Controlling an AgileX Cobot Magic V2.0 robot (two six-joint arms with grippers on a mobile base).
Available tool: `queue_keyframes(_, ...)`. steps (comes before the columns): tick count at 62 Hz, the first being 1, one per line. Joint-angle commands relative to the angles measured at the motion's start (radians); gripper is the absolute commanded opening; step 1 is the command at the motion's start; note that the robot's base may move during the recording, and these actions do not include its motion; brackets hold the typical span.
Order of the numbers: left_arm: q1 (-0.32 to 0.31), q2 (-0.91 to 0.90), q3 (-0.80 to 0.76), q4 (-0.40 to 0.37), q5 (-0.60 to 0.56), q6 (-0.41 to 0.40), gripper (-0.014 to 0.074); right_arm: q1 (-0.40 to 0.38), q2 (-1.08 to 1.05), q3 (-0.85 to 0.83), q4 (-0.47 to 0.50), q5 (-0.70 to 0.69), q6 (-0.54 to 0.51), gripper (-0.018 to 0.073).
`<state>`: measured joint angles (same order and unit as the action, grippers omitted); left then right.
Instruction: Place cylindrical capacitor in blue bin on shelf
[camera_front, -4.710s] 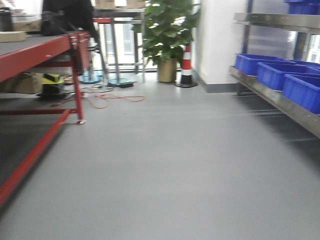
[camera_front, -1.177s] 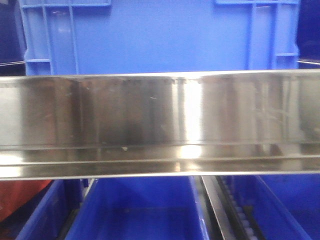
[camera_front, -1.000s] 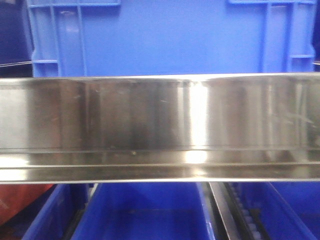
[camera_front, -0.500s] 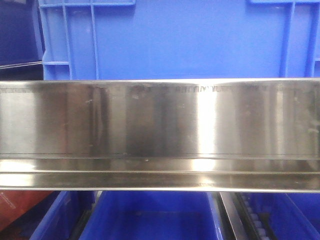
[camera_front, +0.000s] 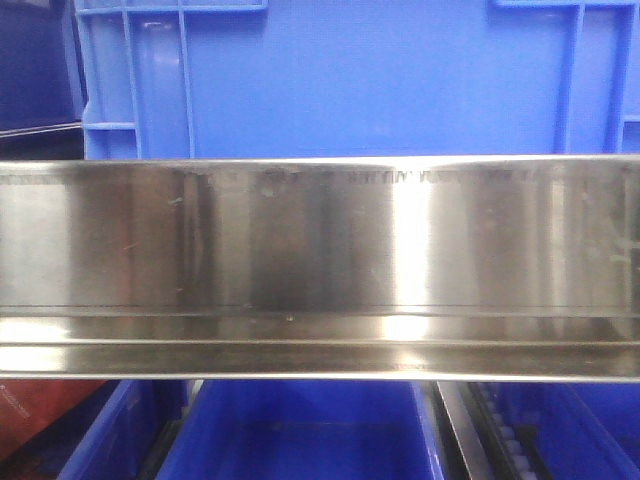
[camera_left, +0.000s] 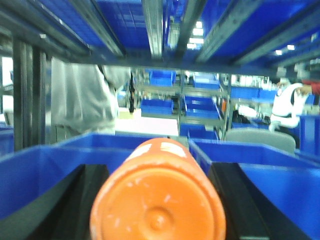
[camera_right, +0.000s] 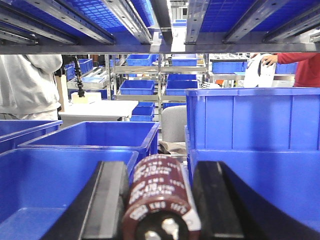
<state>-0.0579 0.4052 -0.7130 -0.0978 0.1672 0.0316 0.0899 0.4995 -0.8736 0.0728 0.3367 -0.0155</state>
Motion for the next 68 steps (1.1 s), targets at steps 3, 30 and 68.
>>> queue_keyframes(3,0.005,0.006,0.000,-0.008,-0.031,0.001,-0.0111,0.001,-0.005,0.001,-0.007,-0.019,-0.002,-0.0162)
queue_keyframes(30,-0.269,0.311,-0.232,-0.003,0.025,0.028,-0.0111,0.108,0.218,-0.103,0.097,-0.075,-0.002,-0.0162)
queue_keyframes(68,-0.595,0.932,-0.614,-0.003,-0.039,0.028,-0.0111,0.388,0.699,-0.323,0.031,-0.118,-0.002,-0.0162)
